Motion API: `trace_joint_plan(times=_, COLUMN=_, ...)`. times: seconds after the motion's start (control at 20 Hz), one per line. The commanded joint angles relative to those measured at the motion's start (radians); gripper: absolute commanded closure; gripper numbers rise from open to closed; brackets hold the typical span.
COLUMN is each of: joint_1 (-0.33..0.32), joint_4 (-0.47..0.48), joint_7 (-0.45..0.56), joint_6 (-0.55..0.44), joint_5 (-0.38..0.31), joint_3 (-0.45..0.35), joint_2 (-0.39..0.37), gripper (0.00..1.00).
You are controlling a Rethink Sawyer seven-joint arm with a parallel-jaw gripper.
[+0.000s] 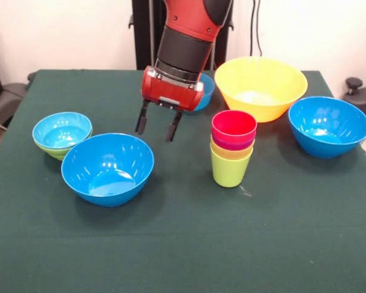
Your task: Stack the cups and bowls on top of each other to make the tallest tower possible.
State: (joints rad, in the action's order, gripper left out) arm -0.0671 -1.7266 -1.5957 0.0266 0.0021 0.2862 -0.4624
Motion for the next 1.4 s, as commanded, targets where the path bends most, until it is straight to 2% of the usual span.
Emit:
trace_joint_plan(times=0.05, joint_1=-0.173, joint_4=-0.047, joint_7=-0.003, joint_6=-0.269, joint_5=-0.056, joint_3=-0.206, joint_2=-0.087, gripper=0.00)
trace_joint_plan(times=0.35, joint_1=-0.136, joint_4=0.012, joint_7=-0.035, joint_6=-0.289, joint_5=-0.039, joint_3=-0.172, joint_2=-0.071, gripper=0.00)
trace_joint_plan(times=0.65, joint_1=-0.140, joint_4=0.052, joint_7=-0.064, joint_6=-0.243, joint_5=-0.042, joint_3=-0.168, joint_2=-0.032, gripper=0.00)
trace_joint_plan(times=1.05, joint_1=-0.142, joint_4=0.079, joint_7=-0.092, joint_6=-0.255, joint_5=-0.006, joint_3=-0.187, joint_2=-0.012, gripper=0.00)
trace_joint_plan(times=1.4, joint_1=-0.153, joint_4=0.095, joint_7=-0.090, joint_6=-0.258, joint_5=0.007, joint_3=-0.241, joint_2=-0.027, gripper=0.00)
